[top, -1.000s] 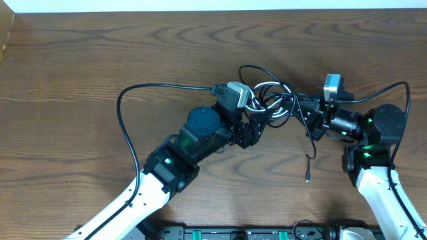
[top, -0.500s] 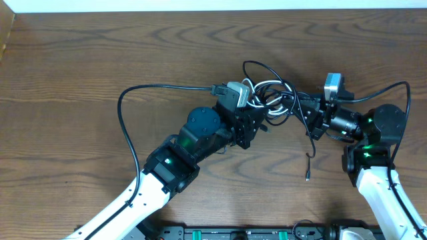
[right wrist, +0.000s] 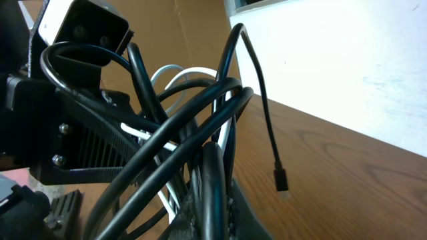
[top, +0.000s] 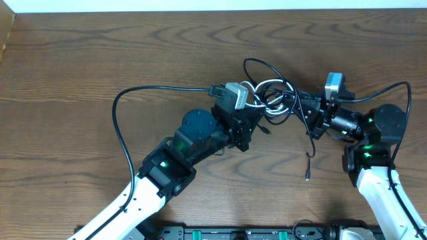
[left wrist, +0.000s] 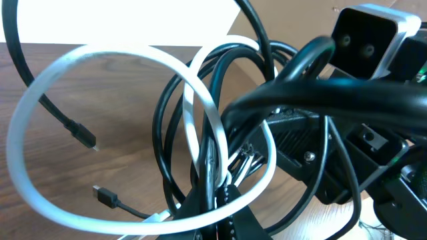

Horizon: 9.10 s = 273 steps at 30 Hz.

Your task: Untangle cables

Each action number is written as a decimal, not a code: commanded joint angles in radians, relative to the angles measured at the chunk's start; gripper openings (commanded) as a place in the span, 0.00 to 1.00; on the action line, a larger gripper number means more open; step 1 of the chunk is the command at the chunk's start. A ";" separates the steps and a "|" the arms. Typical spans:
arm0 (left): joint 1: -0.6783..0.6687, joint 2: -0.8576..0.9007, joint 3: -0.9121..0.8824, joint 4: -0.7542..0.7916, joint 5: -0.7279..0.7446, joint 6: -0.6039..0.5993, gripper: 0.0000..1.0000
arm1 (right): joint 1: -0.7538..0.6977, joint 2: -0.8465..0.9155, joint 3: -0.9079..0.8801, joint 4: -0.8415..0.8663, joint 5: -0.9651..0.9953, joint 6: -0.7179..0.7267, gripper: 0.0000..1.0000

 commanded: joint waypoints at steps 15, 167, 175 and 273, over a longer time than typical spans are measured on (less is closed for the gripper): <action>0.008 -0.156 0.008 0.013 -0.042 0.021 0.08 | -0.005 -0.004 0.011 -0.085 -0.024 -0.124 0.01; 0.005 -0.145 0.008 -0.185 -0.064 0.467 0.07 | 0.051 -0.004 0.011 -0.076 0.021 0.065 0.99; 0.005 -0.145 0.008 -0.159 0.192 0.467 0.08 | 0.050 -0.004 0.011 -0.280 0.204 -0.034 0.99; 0.005 -0.294 0.008 -0.084 0.204 0.298 0.08 | 0.002 -0.004 0.011 -0.715 0.901 -0.022 0.99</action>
